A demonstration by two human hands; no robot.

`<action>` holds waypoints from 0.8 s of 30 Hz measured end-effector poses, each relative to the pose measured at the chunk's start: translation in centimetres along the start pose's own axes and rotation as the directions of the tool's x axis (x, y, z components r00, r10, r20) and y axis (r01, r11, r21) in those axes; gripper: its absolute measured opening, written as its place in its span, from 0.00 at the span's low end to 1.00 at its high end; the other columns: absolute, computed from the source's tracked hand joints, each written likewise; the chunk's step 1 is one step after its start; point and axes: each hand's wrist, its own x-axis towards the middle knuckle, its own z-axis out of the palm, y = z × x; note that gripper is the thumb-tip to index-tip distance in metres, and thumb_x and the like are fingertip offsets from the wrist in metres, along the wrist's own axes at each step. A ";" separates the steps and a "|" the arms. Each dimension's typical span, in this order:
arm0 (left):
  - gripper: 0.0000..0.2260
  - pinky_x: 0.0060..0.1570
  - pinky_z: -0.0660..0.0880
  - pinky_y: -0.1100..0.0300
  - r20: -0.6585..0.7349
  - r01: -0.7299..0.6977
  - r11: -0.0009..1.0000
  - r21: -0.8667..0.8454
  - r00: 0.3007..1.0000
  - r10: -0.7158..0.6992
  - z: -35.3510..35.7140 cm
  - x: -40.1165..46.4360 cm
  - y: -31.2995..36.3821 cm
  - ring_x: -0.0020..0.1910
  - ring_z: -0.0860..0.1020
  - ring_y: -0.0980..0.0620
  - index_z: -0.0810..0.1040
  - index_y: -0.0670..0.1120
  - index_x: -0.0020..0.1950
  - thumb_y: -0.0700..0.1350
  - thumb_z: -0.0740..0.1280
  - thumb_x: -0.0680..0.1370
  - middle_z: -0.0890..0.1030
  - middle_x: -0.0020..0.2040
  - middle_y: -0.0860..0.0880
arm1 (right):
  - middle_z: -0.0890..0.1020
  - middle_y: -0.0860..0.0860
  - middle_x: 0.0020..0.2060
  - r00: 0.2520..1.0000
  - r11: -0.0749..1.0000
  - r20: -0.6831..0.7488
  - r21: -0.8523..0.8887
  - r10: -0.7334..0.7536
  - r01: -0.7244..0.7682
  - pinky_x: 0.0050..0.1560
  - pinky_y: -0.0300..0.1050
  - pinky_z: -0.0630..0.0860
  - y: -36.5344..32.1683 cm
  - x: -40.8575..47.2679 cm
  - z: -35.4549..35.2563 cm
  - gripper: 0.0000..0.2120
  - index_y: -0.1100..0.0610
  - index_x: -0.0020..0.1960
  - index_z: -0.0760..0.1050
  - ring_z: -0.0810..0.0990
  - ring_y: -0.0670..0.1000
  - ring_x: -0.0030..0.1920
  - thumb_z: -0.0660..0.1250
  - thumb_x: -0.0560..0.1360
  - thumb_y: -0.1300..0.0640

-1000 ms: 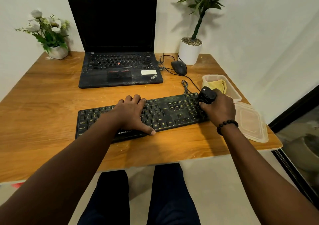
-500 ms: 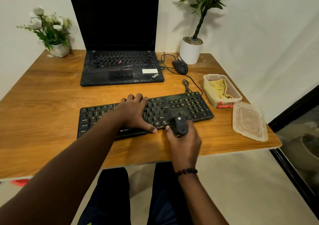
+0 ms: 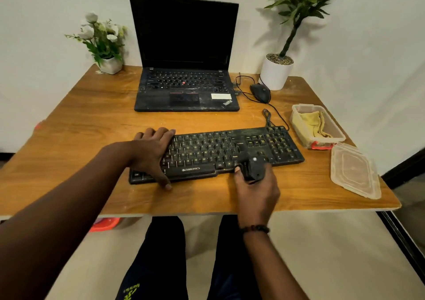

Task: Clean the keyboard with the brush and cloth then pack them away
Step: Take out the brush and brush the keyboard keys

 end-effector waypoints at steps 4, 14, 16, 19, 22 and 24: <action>0.68 0.73 0.54 0.42 -0.082 -0.026 0.999 0.022 0.996 0.028 0.4 0.2 0.4 0.75 0.53 0.40 0.34 0.49 0.80 0.73 0.75 0.58 0.49 0.79 0.47 | 0.77 0.45 0.45 0.974 0.987 0.162 0.049 -0.160 0.154 0.40 0.39 0.78 -2.3 -5.8 3.7 0.17 0.52 0.51 0.73 0.76 0.45 0.42 0.76 0.68 0.51; 0.71 0.76 0.46 0.41 -0.007 0.025 0.953 -0.302 1.000 -0.029 1.9 -3.6 -6.3 0.79 0.44 0.44 0.30 0.57 0.78 0.70 0.79 0.54 0.44 0.81 0.50 | 0.78 0.44 0.43 0.960 0.992 0.256 0.092 -0.112 0.091 0.37 0.23 0.69 -3.5 -4.9 3.5 0.13 0.51 0.50 0.73 0.76 0.42 0.43 0.75 0.70 0.52; 0.70 0.77 0.48 0.42 -0.048 0.002 0.932 -0.362 0.999 -0.020 2.6 -3.8 -6.6 0.79 0.47 0.44 0.31 0.58 0.78 0.70 0.79 0.55 0.46 0.81 0.50 | 0.78 0.47 0.44 0.943 0.978 0.259 0.040 -0.207 0.203 0.38 0.25 0.69 -4.2 -6.4 4.6 0.16 0.54 0.52 0.74 0.76 0.44 0.42 0.75 0.69 0.51; 0.69 0.77 0.49 0.44 -0.090 -0.011 0.915 -0.403 0.996 -0.028 3.4 -3.7 -6.5 0.79 0.48 0.44 0.31 0.57 0.78 0.68 0.80 0.56 0.47 0.81 0.50 | 0.78 0.48 0.44 0.869 0.918 0.320 0.007 -0.377 0.396 0.36 0.38 0.71 -5.4 -9.2 6.9 0.16 0.54 0.50 0.74 0.76 0.48 0.41 0.75 0.67 0.51; 0.72 0.78 0.49 0.43 -0.069 -0.017 0.884 -0.467 0.998 -0.017 3.9 -3.9 -6.8 0.80 0.46 0.45 0.30 0.57 0.78 0.70 0.79 0.52 0.45 0.81 0.51 | 0.78 0.44 0.45 0.801 0.922 0.472 0.069 -0.367 0.382 0.41 0.39 0.75 -7.1 -8.8 7.8 0.16 0.51 0.51 0.74 0.76 0.44 0.44 0.75 0.66 0.50; 0.73 0.78 0.49 0.42 -0.061 -0.018 0.876 -0.482 0.998 -0.014 4.3 -4.0 -7.2 0.80 0.45 0.45 0.31 0.58 0.78 0.70 0.79 0.50 0.44 0.81 0.52 | 0.80 0.43 0.48 0.721 0.917 0.589 0.092 -0.364 0.387 0.47 0.44 0.79 -7.7 -7.6 8.1 0.18 0.48 0.54 0.75 0.79 0.45 0.48 0.74 0.67 0.49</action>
